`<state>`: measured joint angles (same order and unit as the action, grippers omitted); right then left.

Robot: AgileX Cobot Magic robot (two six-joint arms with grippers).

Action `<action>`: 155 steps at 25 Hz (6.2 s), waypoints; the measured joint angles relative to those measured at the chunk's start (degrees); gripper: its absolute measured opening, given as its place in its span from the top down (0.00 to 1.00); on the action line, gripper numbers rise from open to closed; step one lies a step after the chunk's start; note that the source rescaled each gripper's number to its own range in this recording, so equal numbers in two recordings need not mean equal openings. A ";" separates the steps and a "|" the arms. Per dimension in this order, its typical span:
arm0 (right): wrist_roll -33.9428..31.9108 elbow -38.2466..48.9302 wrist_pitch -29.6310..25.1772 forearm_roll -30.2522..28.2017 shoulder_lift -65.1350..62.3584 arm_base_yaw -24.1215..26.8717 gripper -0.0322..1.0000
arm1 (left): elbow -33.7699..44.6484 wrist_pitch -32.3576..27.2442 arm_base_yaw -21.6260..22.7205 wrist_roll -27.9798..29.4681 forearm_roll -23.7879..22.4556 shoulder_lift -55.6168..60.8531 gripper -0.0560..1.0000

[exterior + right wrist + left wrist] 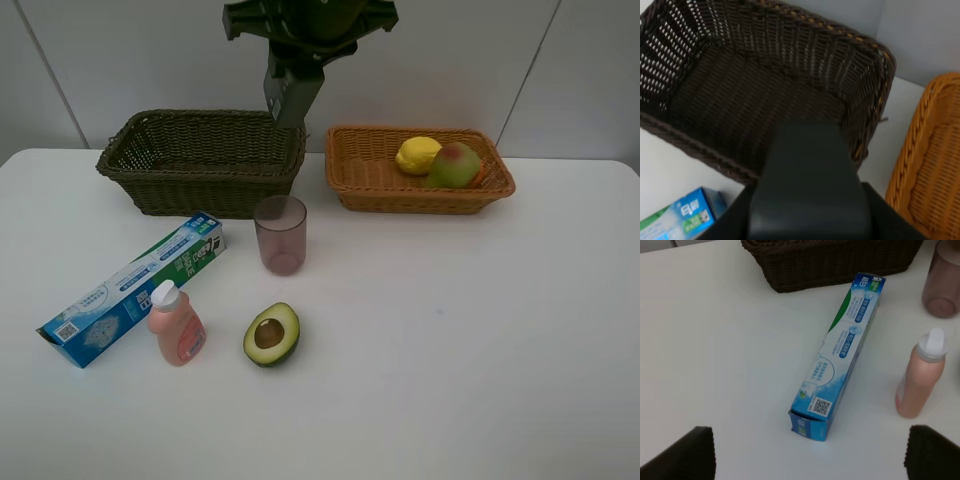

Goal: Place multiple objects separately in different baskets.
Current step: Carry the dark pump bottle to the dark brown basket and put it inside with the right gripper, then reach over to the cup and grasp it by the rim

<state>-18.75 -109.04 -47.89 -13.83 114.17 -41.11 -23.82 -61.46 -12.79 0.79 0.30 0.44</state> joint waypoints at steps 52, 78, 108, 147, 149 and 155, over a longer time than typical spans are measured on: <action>0.19 -12.04 17.14 1.54 23.64 5.54 0.11 | 0.00 0.00 0.00 0.00 0.00 0.00 0.00; 2.38 -12.04 3.50 0.81 14.27 4.79 0.00 | 0.00 0.00 0.00 0.00 0.00 0.00 0.00; 14.34 37.92 -0.15 -3.29 -31.13 3.72 0.00 | 0.00 0.00 0.00 0.00 0.00 0.00 0.00; 25.04 77.52 -8.26 15.77 -96.81 26.42 0.00 | 0.00 0.00 0.00 0.00 0.00 0.00 0.00; 25.15 77.52 -7.89 16.11 -99.12 28.32 0.00 | 0.00 0.00 0.00 0.00 0.00 0.00 0.00; 25.21 77.59 -7.96 16.38 -107.48 33.28 0.00 | 0.00 0.00 0.00 0.00 0.00 0.00 0.00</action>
<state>6.46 -31.45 -55.85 2.55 6.69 -7.83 -23.82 -61.46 -12.79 0.79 0.30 0.44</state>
